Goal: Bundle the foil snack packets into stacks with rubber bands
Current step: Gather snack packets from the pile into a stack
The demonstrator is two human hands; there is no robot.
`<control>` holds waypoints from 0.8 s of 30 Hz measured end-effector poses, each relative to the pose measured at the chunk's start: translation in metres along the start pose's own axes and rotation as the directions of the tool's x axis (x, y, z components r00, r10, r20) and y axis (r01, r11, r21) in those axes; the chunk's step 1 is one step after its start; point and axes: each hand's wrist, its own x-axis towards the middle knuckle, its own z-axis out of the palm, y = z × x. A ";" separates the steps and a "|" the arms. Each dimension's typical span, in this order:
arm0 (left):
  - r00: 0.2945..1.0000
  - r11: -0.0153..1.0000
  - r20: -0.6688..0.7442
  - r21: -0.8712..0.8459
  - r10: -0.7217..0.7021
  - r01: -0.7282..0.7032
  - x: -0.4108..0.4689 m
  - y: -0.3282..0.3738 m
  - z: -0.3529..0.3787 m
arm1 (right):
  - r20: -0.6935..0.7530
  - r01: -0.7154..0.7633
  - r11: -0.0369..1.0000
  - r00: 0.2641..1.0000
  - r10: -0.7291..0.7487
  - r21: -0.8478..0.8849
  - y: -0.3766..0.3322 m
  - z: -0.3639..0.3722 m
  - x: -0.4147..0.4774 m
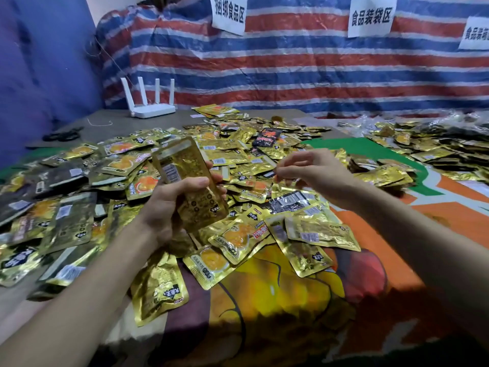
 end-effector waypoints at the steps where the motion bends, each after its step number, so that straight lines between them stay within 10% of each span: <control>1: 1.000 1.000 0.010 -0.027 -0.004 0.004 0.000 -0.001 0.000 | 0.042 0.008 0.995 0.999 -0.012 0.099 -0.006 0.014 0.004; 7: 1.000 0.989 -0.019 -0.145 0.000 -0.003 0.004 0.004 -0.006 | 0.106 -0.030 0.731 0.993 -0.058 0.682 -0.023 0.091 0.025; 14: 0.992 0.996 -0.088 -0.044 -0.087 0.083 0.005 0.013 -0.016 | 0.183 -0.178 0.354 0.983 0.019 0.918 -0.011 0.119 0.031; 24: 0.974 0.963 -0.063 0.149 -0.216 0.223 0.001 0.011 -0.015 | -0.166 0.162 0.811 0.983 -0.080 0.563 0.010 0.121 0.032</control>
